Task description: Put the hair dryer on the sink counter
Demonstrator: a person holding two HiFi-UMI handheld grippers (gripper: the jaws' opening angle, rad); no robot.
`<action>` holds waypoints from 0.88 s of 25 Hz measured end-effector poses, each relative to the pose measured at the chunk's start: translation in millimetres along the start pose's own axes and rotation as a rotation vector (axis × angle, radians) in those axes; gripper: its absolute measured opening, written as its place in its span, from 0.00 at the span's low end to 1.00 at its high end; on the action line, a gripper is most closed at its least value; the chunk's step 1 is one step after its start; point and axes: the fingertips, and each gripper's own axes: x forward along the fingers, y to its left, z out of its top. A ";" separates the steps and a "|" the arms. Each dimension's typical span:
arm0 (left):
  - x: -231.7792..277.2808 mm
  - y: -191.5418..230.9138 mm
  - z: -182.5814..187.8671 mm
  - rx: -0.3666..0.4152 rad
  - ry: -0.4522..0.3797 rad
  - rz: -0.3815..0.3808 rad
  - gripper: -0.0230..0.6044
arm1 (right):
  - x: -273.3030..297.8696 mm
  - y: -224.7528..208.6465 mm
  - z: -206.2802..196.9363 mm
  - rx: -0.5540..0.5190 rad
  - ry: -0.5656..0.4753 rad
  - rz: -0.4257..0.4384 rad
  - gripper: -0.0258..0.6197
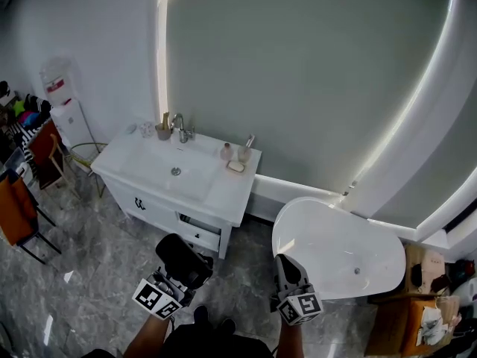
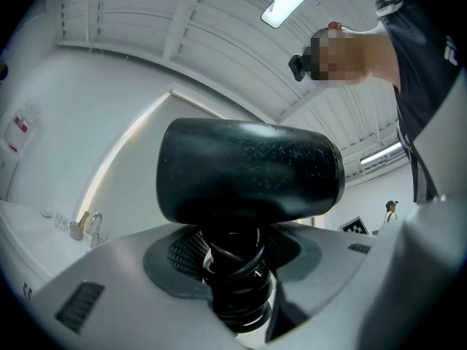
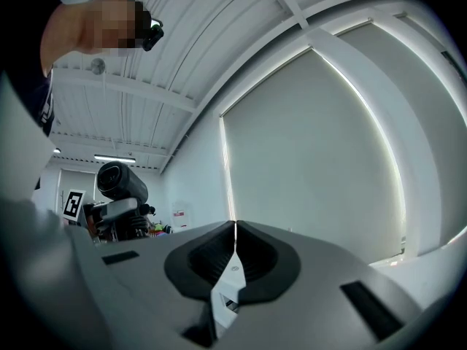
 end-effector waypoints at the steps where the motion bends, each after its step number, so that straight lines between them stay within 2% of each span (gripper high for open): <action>1: 5.8 5.1 -0.6 0.001 -0.001 0.002 0.39 | 7.8 -2.7 0.6 0.000 0.001 0.005 0.09; 5: 26.7 22.0 -1.4 -0.021 0.006 -0.018 0.39 | 26.4 -11.5 3.2 0.003 0.022 -0.021 0.09; 10: 1.8 34.3 13.1 -0.026 -0.012 -0.003 0.39 | 34.0 16.9 5.0 -0.015 0.023 -0.004 0.09; 14: 5.7 39.8 20.4 -0.027 -0.032 -0.014 0.39 | 39.0 5.7 12.1 0.044 0.017 -0.015 0.09; 18: -4.7 40.8 23.5 -0.023 -0.044 -0.017 0.39 | 39.2 9.3 6.7 -0.023 0.036 -0.028 0.09; 22: -12.7 50.8 25.2 -0.013 -0.040 -0.007 0.39 | 48.9 13.6 -0.1 -0.020 0.039 -0.027 0.09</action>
